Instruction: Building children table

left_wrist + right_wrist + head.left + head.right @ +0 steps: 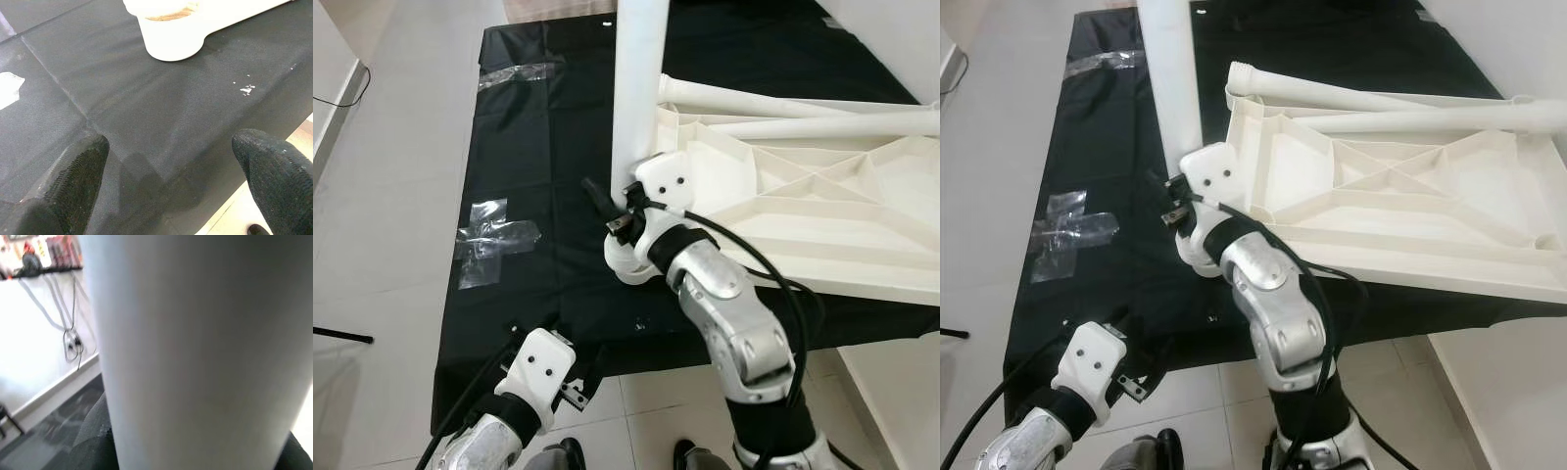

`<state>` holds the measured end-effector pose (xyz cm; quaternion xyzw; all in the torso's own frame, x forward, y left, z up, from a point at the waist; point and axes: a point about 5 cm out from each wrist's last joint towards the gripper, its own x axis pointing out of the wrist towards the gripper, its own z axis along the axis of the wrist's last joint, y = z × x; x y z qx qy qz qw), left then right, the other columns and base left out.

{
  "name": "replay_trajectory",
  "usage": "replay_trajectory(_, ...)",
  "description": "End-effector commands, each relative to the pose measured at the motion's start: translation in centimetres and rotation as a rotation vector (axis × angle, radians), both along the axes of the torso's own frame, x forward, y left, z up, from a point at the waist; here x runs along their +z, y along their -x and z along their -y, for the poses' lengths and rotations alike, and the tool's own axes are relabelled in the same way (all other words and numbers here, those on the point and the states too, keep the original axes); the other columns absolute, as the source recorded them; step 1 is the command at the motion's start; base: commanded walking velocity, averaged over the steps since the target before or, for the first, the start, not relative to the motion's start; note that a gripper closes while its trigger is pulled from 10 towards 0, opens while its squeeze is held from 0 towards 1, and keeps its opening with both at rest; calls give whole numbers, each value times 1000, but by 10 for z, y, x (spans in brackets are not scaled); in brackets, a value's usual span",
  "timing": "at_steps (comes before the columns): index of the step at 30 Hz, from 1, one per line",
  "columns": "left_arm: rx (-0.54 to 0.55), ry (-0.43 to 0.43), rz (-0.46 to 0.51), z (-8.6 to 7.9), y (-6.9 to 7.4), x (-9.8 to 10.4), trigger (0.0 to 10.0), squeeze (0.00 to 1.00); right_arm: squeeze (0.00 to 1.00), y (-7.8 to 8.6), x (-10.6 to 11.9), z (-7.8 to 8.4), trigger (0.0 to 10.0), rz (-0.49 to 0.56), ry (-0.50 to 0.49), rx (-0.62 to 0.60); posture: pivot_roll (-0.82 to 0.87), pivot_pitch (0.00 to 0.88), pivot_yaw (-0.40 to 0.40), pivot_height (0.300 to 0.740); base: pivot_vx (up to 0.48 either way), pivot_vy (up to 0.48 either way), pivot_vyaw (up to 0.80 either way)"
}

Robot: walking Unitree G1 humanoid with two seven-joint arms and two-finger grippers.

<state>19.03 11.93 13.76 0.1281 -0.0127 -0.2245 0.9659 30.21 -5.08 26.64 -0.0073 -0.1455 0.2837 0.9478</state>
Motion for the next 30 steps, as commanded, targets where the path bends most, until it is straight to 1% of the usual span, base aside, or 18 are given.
replay_trajectory(1, 1, -14, -37, -1, 2, -8, 10000, 0, 0, 2, 12, 2, 10000, 48, -60, 27, 22, 236, 22, 740, 0, 0, 0)
replay_trajectory(3, -8, -17, -44, -1, 0, -8, 10000, 0, 0, 2, 21, 11, 10000, 58, -132, 37, 13, 230, 25, 740, 0, 0, 0)
replay_trajectory(4, -8, -17, -44, -1, 0, -8, 10000, 0, 0, 2, 21, 11, 10000, 58, -132, 37, 13, 230, 25, 740, 0, 0, 0)
replay_trajectory(6, 5, -18, -43, -3, -6, -7, 10000, 0, 0, 1, 22, 19, 10000, 61, -160, 32, -2, 217, 28, 740, 0, 0, 0)
replay_trajectory(8, 16, -18, -38, -4, -8, -6, 10000, 0, 0, 1, 21, 22, 10000, 61, -164, 27, -4, 216, 29, 740, 0, 0, 0)
replay_trajectory(9, 52, -12, -22, -7, -14, -3, 10000, 0, 0, 1, 18, 27, 10000, 58, -166, 16, -9, 201, 27, 740, 0, 0, 0)
replay_trajectory(12, 192, 40, 44, -22, -40, 11, 10000, 0, 0, 5, 3, 45, 10000, 35, -158, -26, -23, 182, 21, 740, 0, 0, 0)
replay_trajectory(14, 192, 40, 44, -22, -40, 11, 10000, 0, 0, 5, 3, 45, 10000, 35, -158, -26, -23, 182, 21, 740, 0, 0, 0)
replay_trajectory(16, 266, 59, 99, -33, -56, 23, 10000, 0, 0, 9, -8, 52, 10000, 8, -147, -51, -41, 164, 20, 740, 0, 0, 0)
replay_trajectory(17, 266, 59, 99, -33, -56, 23, 10000, 0, 0, 9, -8, 52, 10000, 8, -147, -51, -41, 164, 20, 740, 0, 0, 0)
replay_trajectory(18, 300, 65, 124, -37, -63, 29, 10000, 0, 0, 12, -16, 55, 10000, -10, -129, -66, -44, 156, 21, 740, 0, 0, 0)
replay_trajectory(20, 300, 65, 124, -37, -63, 29, 10000, 0, 0, 12, -16, 55, 10000, -10, -129, -66, -44, 156, 21, 740, 0, 0, 0)
replay_trajectory(22, 345, 70, 162, -43, -73, 37, 10000, 0, 0, 16, -33, 58, 10000, -48, -98, -86, -50, 134, 28, 740, 0, 0, 0)
replay_trajectory(23, 355, 64, 169, -44, -75, 37, 10000, 0, 0, 18, -40, 58, 10000, -63, -86, -94, -53, 128, 29, 740, 0, 0, 0)
replay_trajectory(24, 355, 64, 169, -44, -75, 37, 10000, 0, 0, 18, -40, 58, 10000, -63, -86, -94, -53, 128, 29, 740, 0, 0, 0)
replay_trajectory(26, 364, 53, 168, -45, -77, 35, 10000, 0, 0, 18, -49, 59, 10000, -77, -65, -109, -53, 121, 30, 740, 0, 0, 0)
replay_trajectory(27, 377, 28, 166, -45, -75, 32, 10000, 0, 0, 17, -55, 61, 10000, -83, -49, -120, -55, 116, 31, 740, 0, 0, 0)
replay_trajectory(30, 388, 11, 165, -45, -75, 30, 10000, 0, 0, 17, -58, 62, 10000, -86, -39, -127, -55, 116, 31, 740, 0, 0, 0)
